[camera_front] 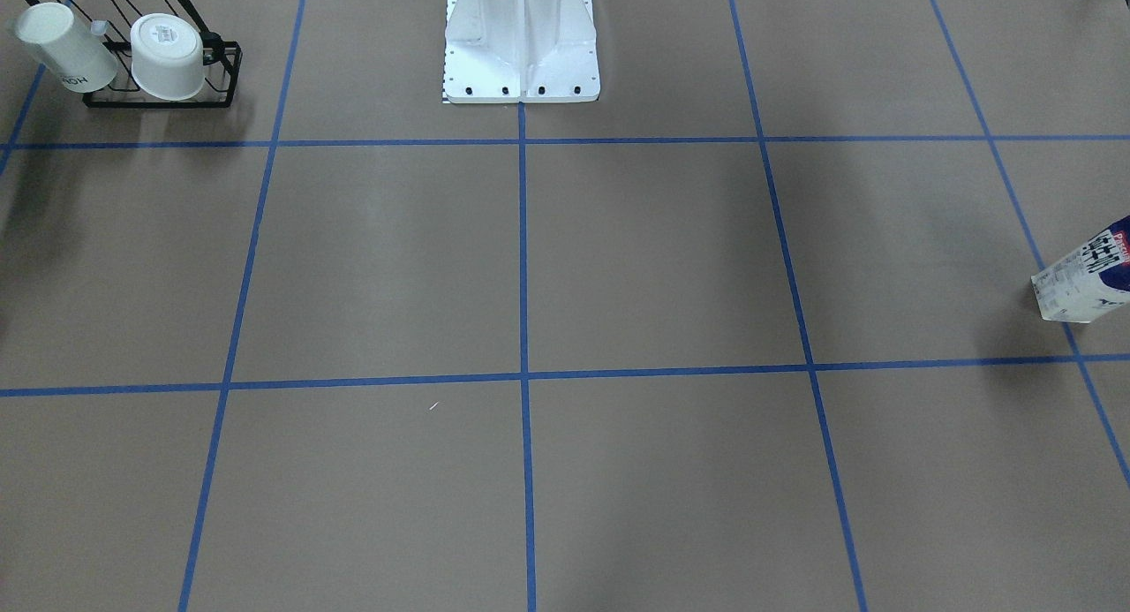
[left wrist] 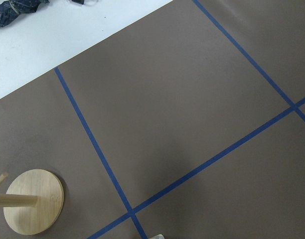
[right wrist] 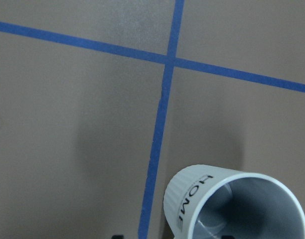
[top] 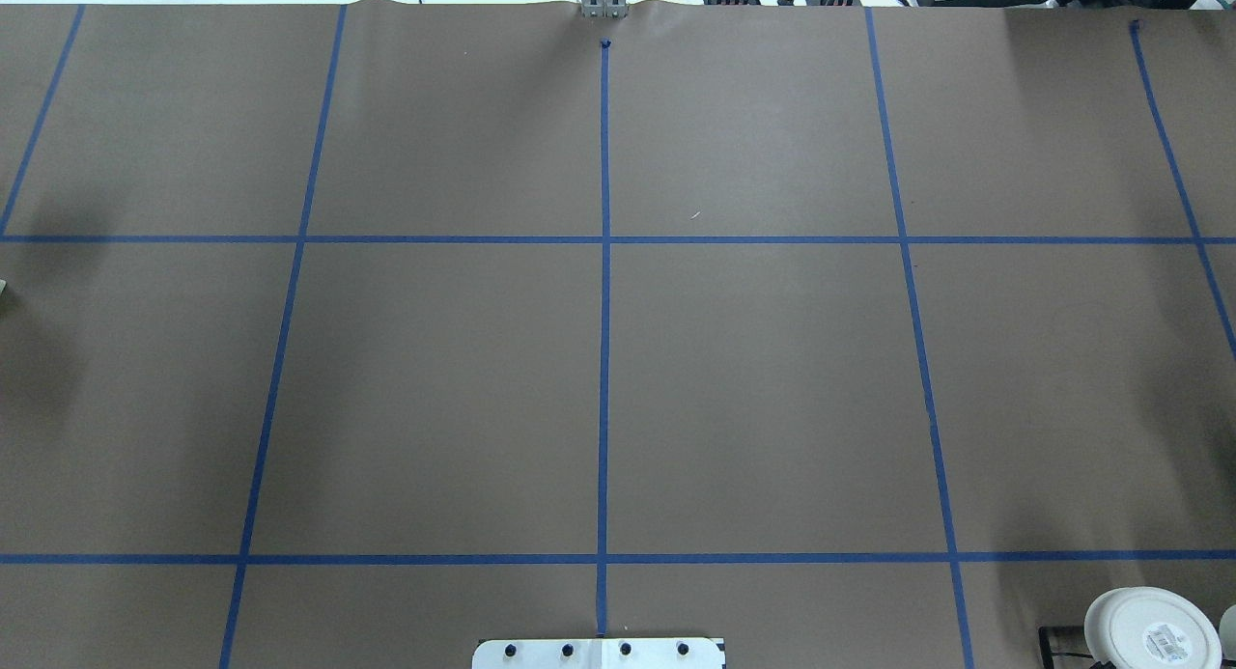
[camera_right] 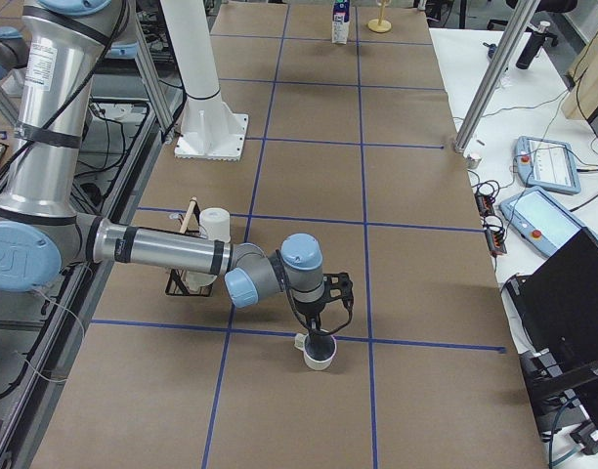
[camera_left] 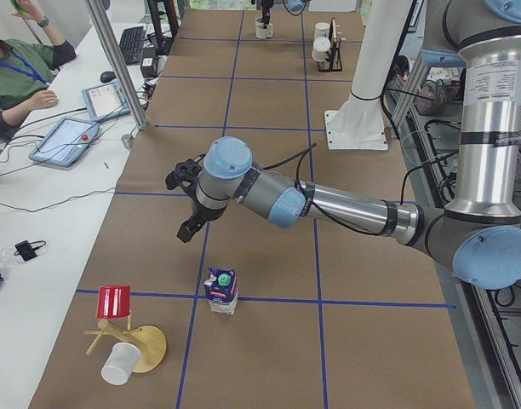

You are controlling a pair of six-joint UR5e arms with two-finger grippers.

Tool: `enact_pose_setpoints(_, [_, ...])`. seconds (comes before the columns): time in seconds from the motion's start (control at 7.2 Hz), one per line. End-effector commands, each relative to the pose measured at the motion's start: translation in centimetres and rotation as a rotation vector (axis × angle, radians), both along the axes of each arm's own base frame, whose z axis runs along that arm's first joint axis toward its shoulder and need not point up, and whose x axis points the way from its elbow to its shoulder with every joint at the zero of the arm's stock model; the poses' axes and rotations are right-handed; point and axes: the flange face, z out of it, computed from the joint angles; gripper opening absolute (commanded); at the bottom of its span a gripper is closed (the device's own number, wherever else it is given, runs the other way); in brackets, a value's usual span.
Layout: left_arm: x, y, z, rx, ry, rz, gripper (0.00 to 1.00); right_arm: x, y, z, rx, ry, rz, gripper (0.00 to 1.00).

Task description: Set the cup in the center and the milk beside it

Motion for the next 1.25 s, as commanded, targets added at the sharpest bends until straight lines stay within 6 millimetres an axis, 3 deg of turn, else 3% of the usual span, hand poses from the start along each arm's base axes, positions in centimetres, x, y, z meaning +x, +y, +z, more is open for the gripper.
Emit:
enact_pose_setpoints(0.0, [0.1,0.0,0.5,0.013,0.0,0.001,0.99,0.0,0.1,1.5,0.005,0.016,-0.039,0.0])
enact_pose_setpoints(0.42, [0.0,0.0,1.1,0.003,0.0,-0.001,0.99,-0.1,-0.5,0.6,0.035,0.013,-0.052,0.0])
enact_pose_setpoints(0.56, [0.0,0.0,1.1,0.003,0.0,-0.001,0.99,-0.2,-1.2,-1.7,0.073,-0.01,-0.052,0.0])
enact_pose_setpoints(0.69, [0.0,0.1,1.3,0.0,0.0,-0.001,0.99,-0.7,-2.7,-5.7,0.146,-0.037,-0.051,0.0])
enact_pose_setpoints(0.83, [0.0,0.1,1.4,-0.003,0.0,-0.001,0.99,-1.9,-5.5,-9.7,0.211,-0.103,-0.067,0.0])
enact_pose_setpoints(0.97, [0.1,0.3,1.8,-0.011,0.001,0.001,0.99,-4.0,-9.3,-14.6,0.283,-0.173,-0.1,0.0])
enact_pose_setpoints(1.11, [0.1,0.2,1.9,-0.013,0.001,0.001,0.99,-7.2,-11.3,-19.2,0.32,-0.266,-0.161,0.0])
